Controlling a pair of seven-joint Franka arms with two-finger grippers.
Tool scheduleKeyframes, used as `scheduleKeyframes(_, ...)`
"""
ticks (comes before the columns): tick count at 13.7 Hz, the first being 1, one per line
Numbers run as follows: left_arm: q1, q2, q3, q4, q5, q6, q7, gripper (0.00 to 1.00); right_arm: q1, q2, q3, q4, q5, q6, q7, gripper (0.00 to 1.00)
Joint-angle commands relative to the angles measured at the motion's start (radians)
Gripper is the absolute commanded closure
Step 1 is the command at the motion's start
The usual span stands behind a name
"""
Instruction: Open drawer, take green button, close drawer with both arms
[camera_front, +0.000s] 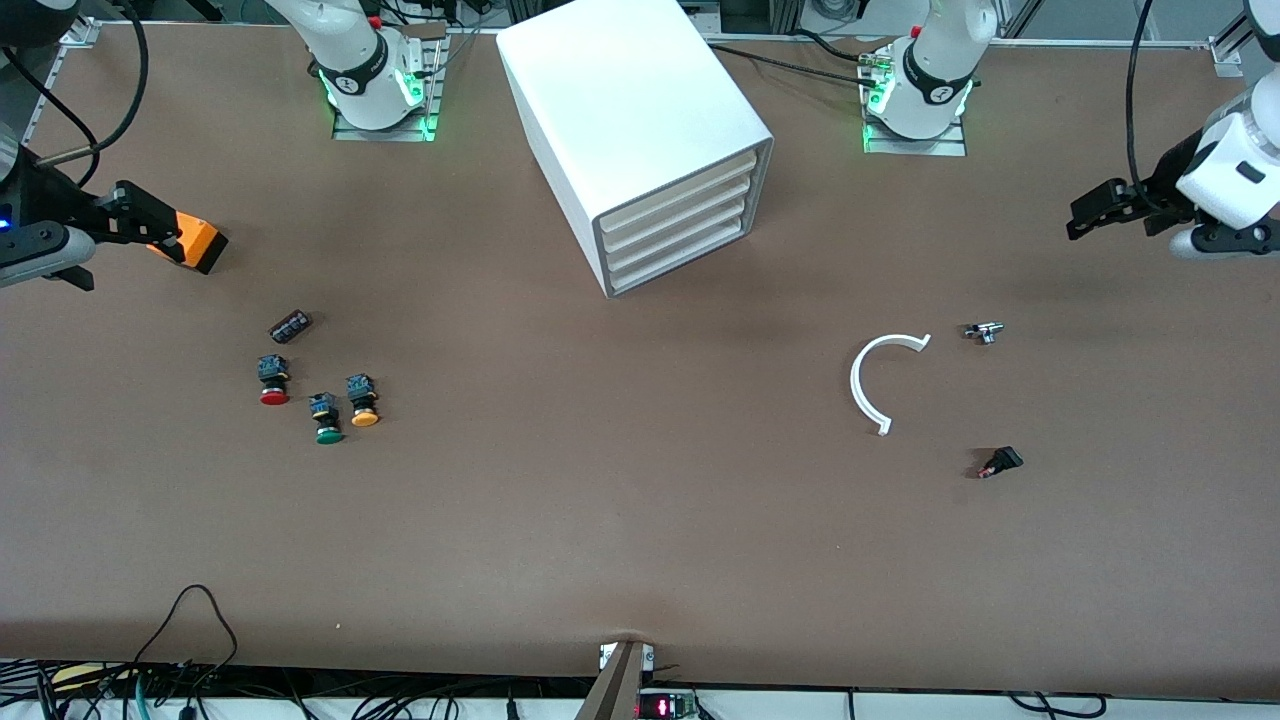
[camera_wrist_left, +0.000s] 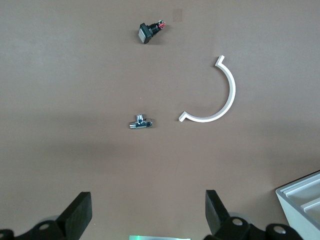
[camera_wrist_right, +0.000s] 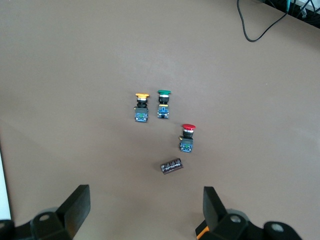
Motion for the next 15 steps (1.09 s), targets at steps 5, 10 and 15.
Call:
scheduleKeyframes(5, -0.010, -0.114, -0.015, 0.042, 0.070, -0.097, 0.037, 0.00, -0.003, 0.009, 0.016, 0.019, 0.002, -0.004, 0.000, 0.00)
scheduleKeyframes(10, -0.010, -0.109, -0.012, 0.056, 0.054, -0.117, 0.046, 0.00, -0.004, 0.013, 0.014, 0.019, 0.004, -0.003, 0.000, 0.00)
scheduleKeyframes(15, -0.010, -0.109, -0.012, 0.051, 0.052, -0.115, 0.035, 0.00, -0.004, 0.013, 0.014, 0.019, 0.004, -0.004, 0.000, 0.01)
